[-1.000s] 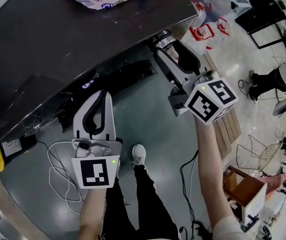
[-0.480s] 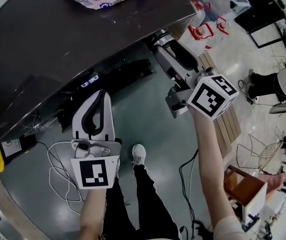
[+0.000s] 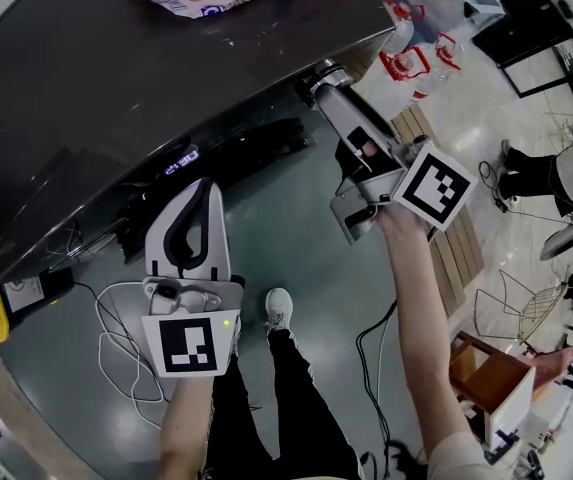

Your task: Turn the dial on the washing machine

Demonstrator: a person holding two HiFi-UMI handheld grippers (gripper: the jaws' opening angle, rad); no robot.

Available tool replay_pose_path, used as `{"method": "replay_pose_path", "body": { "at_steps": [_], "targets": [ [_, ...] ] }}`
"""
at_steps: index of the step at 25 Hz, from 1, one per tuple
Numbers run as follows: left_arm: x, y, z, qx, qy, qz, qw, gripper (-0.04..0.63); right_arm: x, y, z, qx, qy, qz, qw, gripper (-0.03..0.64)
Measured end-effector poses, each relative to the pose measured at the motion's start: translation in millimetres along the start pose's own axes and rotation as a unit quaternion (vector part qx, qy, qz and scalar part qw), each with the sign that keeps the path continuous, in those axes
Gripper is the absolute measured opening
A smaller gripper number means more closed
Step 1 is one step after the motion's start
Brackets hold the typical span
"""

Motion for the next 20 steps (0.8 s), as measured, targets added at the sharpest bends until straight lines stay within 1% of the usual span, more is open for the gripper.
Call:
{"method": "replay_pose_path", "body": {
  "at_steps": [8, 14, 20],
  "targets": [
    [-0.6, 2.1, 1.3, -0.005, 0.002, -0.003, 1.0, 0.0, -0.3, 0.2, 0.0, -0.011, 0.0, 0.001, 1.0, 0.275],
    [-1.5, 5.0, 3.1, -0.003, 0.003, -0.005, 1.0, -0.002, 1.6, 1.3, 3.6, -0.061, -0.006, 0.012, 0.998, 0.275],
    [-3.0, 4.4, 1.9, -0.003, 0.004, -0.004, 1.0, 0.0, 1.9, 2.4, 7.7, -0.125, -0.012, 0.022, 0.992, 0.275]
  ]
}}
Point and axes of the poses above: the fingertips, and each gripper's own axes: x backward along the fingers, z to its right, y out of its underside, the point moved 1 cm from there along x, backward along the fingers, and after that the axes turned 1 degree about x, right-handed, at the moved point
